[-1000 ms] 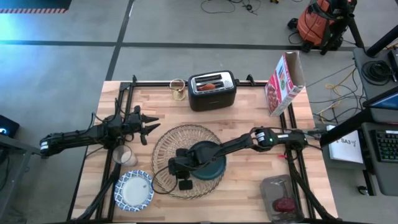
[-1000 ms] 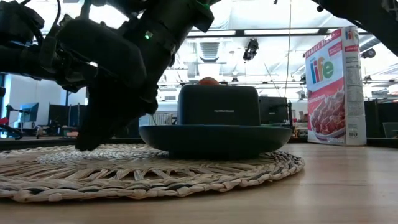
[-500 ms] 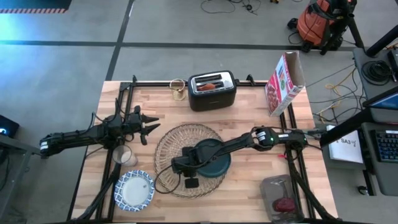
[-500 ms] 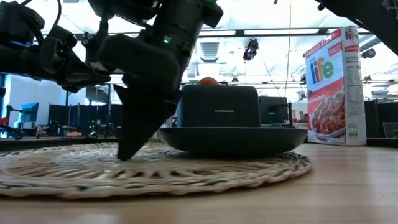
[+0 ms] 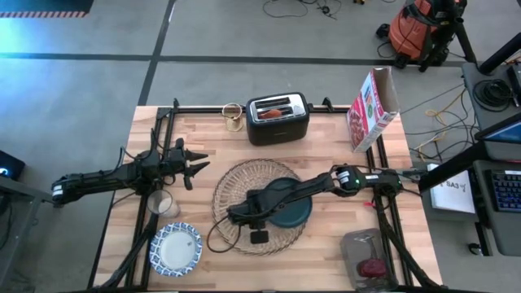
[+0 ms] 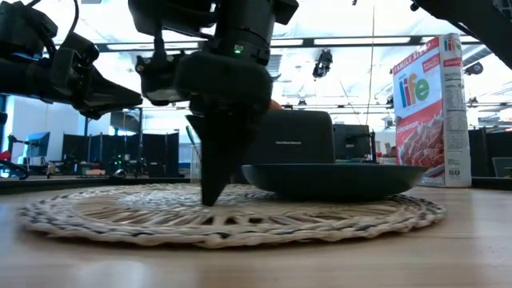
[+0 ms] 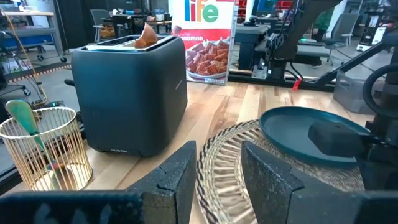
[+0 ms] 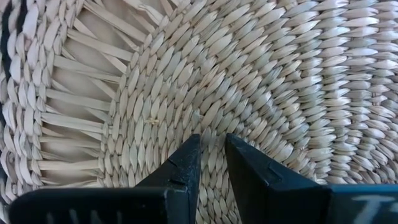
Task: Arrange a breakfast setting
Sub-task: Adjust the brown place mat, then put the transparent cup on the top left of the place mat
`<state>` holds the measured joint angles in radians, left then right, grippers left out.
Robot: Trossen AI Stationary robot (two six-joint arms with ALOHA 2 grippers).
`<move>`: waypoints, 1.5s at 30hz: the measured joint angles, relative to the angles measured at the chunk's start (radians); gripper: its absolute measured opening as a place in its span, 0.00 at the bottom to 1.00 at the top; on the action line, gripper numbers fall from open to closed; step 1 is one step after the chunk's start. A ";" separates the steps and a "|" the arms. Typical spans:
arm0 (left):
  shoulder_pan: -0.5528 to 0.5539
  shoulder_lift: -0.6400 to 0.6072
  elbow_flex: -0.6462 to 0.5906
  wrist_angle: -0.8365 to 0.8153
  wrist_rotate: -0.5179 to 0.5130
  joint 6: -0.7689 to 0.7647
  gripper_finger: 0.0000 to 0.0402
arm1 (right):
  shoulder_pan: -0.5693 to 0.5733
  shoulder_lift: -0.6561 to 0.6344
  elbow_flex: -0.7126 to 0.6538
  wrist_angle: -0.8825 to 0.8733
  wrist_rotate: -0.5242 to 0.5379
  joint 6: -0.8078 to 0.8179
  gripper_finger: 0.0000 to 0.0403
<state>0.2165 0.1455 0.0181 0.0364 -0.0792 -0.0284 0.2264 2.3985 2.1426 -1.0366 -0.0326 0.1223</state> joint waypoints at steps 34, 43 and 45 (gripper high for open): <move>0.000 0.000 0.000 0.000 0.000 0.000 0.28 | 0.000 -0.184 -0.003 -0.317 0.038 0.116 0.17; 0.000 0.000 0.000 0.000 0.000 0.000 0.28 | 0.010 -0.278 -0.021 -0.327 0.055 0.037 0.17; 0.000 0.000 0.000 0.000 0.000 0.000 0.28 | 0.020 -0.299 -0.042 -0.356 0.033 -0.008 0.17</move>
<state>0.2165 0.1455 0.0185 0.0368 -0.0788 -0.0284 0.2464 2.0995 2.1007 -1.3924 0.0008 0.1139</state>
